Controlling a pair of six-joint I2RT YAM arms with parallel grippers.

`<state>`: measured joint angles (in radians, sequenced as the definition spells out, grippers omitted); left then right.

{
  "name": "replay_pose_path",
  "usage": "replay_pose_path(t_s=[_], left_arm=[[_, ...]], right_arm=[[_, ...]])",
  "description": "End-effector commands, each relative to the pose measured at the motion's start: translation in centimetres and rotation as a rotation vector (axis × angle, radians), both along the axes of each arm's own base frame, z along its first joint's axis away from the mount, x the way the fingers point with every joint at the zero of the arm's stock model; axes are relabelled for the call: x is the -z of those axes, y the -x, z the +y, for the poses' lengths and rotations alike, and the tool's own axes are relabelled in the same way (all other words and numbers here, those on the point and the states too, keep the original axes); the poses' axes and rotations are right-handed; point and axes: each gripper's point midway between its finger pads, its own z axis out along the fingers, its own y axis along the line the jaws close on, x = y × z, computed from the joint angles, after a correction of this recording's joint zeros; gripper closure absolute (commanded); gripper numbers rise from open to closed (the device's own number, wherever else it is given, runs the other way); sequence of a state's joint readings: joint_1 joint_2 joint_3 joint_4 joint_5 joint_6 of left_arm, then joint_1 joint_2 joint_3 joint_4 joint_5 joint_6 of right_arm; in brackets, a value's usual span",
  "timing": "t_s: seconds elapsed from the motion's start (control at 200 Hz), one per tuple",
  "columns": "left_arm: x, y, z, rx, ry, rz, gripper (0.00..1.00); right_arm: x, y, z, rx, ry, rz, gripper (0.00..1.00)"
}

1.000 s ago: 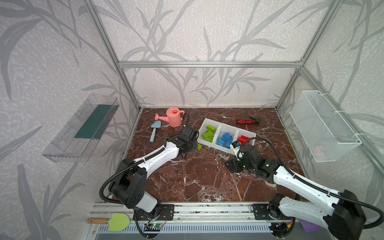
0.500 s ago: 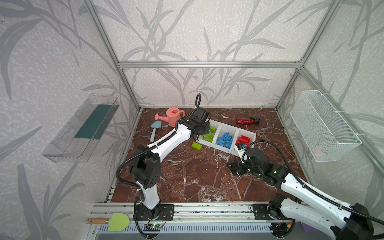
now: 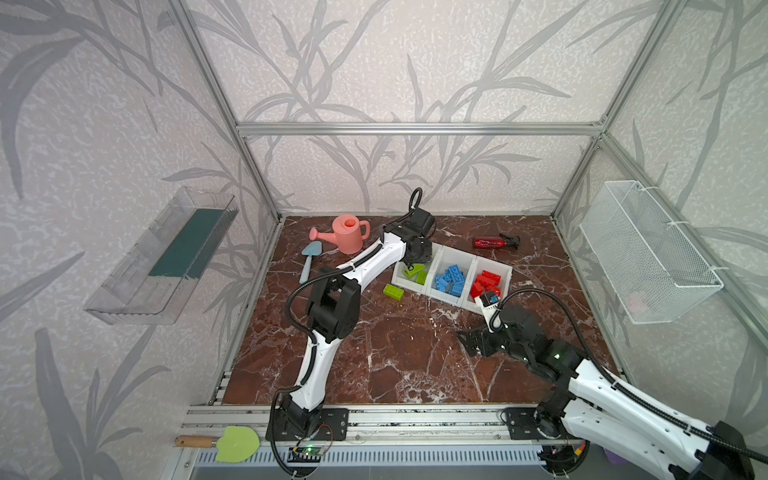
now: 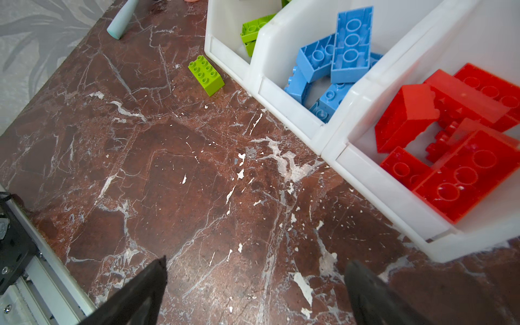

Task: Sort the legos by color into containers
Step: 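Carry the green brick into the green compartment with the left gripper and release, then grasp the last green brick beside the bin with the left gripper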

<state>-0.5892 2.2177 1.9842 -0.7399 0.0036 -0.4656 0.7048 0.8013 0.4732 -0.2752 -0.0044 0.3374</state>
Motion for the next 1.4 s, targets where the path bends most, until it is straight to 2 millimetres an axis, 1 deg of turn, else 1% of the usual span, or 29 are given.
replay_pose_path(t_s=[0.0, 0.145, 0.255, 0.32, 0.405, 0.435, 0.475, 0.525, 0.545, 0.64, 0.765, 0.855, 0.92, 0.99, 1.1, 1.179, 1.309, 1.394], left_arm=[[0.3, 0.3, -0.2, 0.017, -0.014, 0.031, 0.59], [0.3, 0.2, -0.3, 0.005, -0.015, 0.038, 0.38], [-0.9, 0.5, 0.3, -0.020, -0.017, 0.013, 0.30], [-1.8, 1.2, 0.6, -0.025, -0.012, -0.006, 0.27], [-3.6, 2.7, 1.4, -0.033, 0.011, -0.037, 0.24], [-4.0, 3.1, 1.8, -0.040, 0.020, -0.048, 0.22], [-5.1, 4.0, 2.4, -0.047, 0.038, -0.069, 0.21], [-5.4, 5.2, 3.4, -0.055, 0.038, -0.080, 0.19], [-5.9, 5.5, 3.8, -0.059, 0.043, -0.095, 0.19], [-5.3, 7.6, 5.8, -0.069, 0.026, -0.107, 0.19], [-1.9, 9.8, 9.2, -0.165, -0.063, -0.054, 0.19], [-0.1, 10.8, 10.4, -0.195, -0.083, -0.034, 0.18], [1.1, 10.9, 10.4, -0.168, -0.091, -0.039, 0.18], [2.2, 10.9, 9.4, -0.084, -0.079, -0.043, 0.18], [3.4, 10.1, 9.8, -0.059, -0.139, -0.056, 0.18], [3.8, 9.6, 9.7, -0.038, -0.150, -0.064, 0.18], [4.2, 8.5, 8.4, 0.030, -0.133, -0.070, 0.18], [4.9, 8.2, 8.1, 0.078, -0.168, -0.036, 0.18]], right_arm=[[0.0, -0.4, -0.9, 0.064, 0.006, 0.000, 0.01], [0.4, -0.6, -2.0, 0.155, 0.019, 0.040, 0.01], [0.6, -0.7, -2.5, 0.197, 0.028, 0.062, 0.01], [0.5, -0.7, -2.6, 0.217, 0.033, 0.073, 0.01], [0.1, -0.9, -2.6, 0.234, 0.048, 0.086, 0.01], [0.1, -0.9, -2.5, 0.236, 0.060, 0.093, 0.01], [-0.1, -1.0, -2.2, 0.237, 0.072, 0.098, 0.01], [-0.2, -1.1, -1.8, 0.235, 0.074, 0.109, 0.01], [-0.3, -1.1, -1.5, 0.230, 0.068, 0.113, 0.01], [-0.9, -1.4, -0.6, 0.215, 0.039, 0.112, 0.01], [-1.8, -1.9, 0.7, 0.196, 0.021, 0.092, 0.01], [-2.2, -2.1, 1.9, 0.161, 0.026, 0.100, 0.01], [-2.4, -2.1, 2.7, 0.138, 0.028, 0.101, 0.01], [-2.7, -2.0, 3.6, 0.103, 0.003, 0.102, 0.01], [-3.0, -1.8, 4.7, 0.033, -0.017, 0.090, 0.01], [-3.0, -1.7, 5.1, 0.002, -0.008, 0.087, 0.01], [-2.8, -1.5, 5.2, -0.018, -0.005, 0.087, 0.01], [-2.7, -1.4, 5.1, -0.021, -0.002, 0.086, 0.01]])
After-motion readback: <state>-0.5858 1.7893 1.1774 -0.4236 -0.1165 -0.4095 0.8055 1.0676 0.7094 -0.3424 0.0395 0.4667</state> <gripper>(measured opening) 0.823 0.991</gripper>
